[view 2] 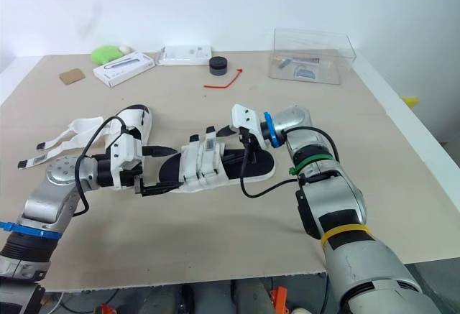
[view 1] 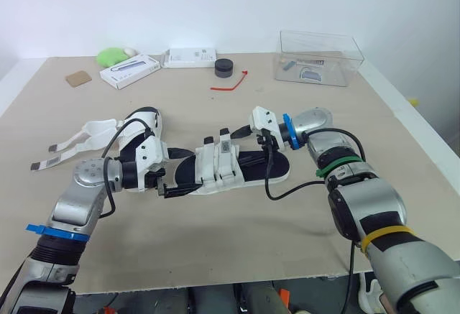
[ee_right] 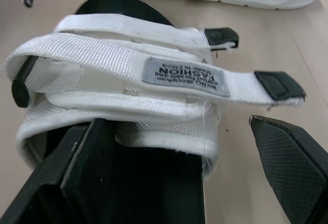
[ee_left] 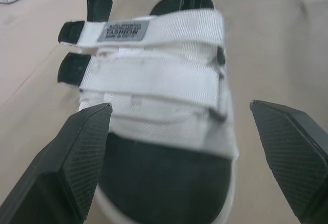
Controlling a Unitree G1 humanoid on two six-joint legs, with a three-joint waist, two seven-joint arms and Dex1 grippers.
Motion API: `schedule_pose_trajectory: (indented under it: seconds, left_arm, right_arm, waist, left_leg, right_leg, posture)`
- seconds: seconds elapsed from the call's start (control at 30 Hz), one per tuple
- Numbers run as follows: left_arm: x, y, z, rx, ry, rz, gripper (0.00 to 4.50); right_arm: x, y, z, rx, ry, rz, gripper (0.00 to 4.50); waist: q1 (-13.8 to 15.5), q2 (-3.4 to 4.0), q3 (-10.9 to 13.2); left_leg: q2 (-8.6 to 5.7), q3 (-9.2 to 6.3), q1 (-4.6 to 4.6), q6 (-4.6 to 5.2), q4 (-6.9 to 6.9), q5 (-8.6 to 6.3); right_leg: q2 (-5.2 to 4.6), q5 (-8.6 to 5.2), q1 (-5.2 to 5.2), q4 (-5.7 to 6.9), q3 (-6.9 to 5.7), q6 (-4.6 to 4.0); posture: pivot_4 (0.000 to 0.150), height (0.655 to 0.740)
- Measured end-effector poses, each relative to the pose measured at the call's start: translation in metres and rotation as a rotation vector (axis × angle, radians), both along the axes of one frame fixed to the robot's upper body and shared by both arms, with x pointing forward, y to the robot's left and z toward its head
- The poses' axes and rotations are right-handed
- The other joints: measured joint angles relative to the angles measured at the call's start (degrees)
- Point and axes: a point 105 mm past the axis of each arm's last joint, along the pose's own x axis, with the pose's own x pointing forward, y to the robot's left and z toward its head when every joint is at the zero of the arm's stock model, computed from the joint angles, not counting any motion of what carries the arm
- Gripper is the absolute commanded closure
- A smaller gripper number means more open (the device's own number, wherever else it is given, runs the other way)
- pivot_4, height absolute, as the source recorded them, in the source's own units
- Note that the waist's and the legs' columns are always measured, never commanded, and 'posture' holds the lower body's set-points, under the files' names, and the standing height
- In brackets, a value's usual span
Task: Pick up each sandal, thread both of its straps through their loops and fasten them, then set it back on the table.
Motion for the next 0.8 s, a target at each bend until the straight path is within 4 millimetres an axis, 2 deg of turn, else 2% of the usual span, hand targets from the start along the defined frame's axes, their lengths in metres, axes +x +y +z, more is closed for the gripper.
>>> schedule_pose_trajectory:
  seconds: [0.1,0.13,0.3,0.37,0.7,0.8]
  left_arm:
    - [0.0,0.0,0.001,-0.018,0.01,0.003,0.0]
    - [0.001,0.002,0.006,-0.079,0.033,0.017,0.0]
    - [0.004,0.008,0.015,-0.154,0.061,0.048,0.0]
    - [0.004,0.008,0.015,-0.159,0.07,0.049,0.0]
    - [0.003,0.012,0.015,-0.132,0.053,0.052,0.0]
    - [0.003,0.013,0.013,-0.128,0.052,0.058,0.0]
  right_arm:
    - [0.002,0.001,0.0,0.024,0.028,-0.035,0.77]
    - [0.003,0.0,0.0,0.032,0.049,-0.046,1.4]
    - [0.002,-0.001,-0.001,0.05,0.082,-0.052,3.38]
    - [0.0,-0.001,-0.002,0.057,0.097,-0.046,4.42]
    - [-0.003,0.0,-0.006,0.105,0.124,-0.068,4.48]
    - [0.0,-0.004,0.0,0.138,0.124,-0.108,4.48]
  waist:
    - [0.0,0.0,0.0]
    - [0.01,0.0,0.0]
    - [0.0,0.0,0.0]
    - [0.01,0.0,0.0]
    - [0.0,0.0,0.0]
    - [0.04,0.0,0.0]
  left_leg:
    - [0.0,-0.01,0.0,-0.04,0.0,0.02]
    - [0.0,-0.02,0.01,-0.05,0.02,0.03]
    - [0.0,-0.07,0.03,-0.06,0.02,0.04]
    - [0.0,-0.08,0.02,-0.07,0.02,0.04]
    - [0.0,-0.1,0.07,-0.14,0.03,0.08]
    - [-0.01,-0.12,0.06,-0.17,0.03,0.09]
  right_leg:
    - [0.0,-0.01,0.0,0.05,-0.01,-0.02]
    - [0.0,0.0,-0.01,0.08,-0.01,-0.03]
    - [0.05,-0.02,0.0,0.13,-0.02,-0.07]
    - [0.05,-0.03,-0.01,0.16,-0.02,-0.08]
    - [0.06,-0.06,-0.02,0.28,-0.02,-0.14]
    - [0.05,-0.08,-0.04,0.34,-0.02,-0.16]
  posture:
    - [0.15,0.74]
    - [0.15,0.74]
    - [0.15,0.74]
    - [0.15,0.74]
    - [0.15,0.74]
    - [0.15,0.74]
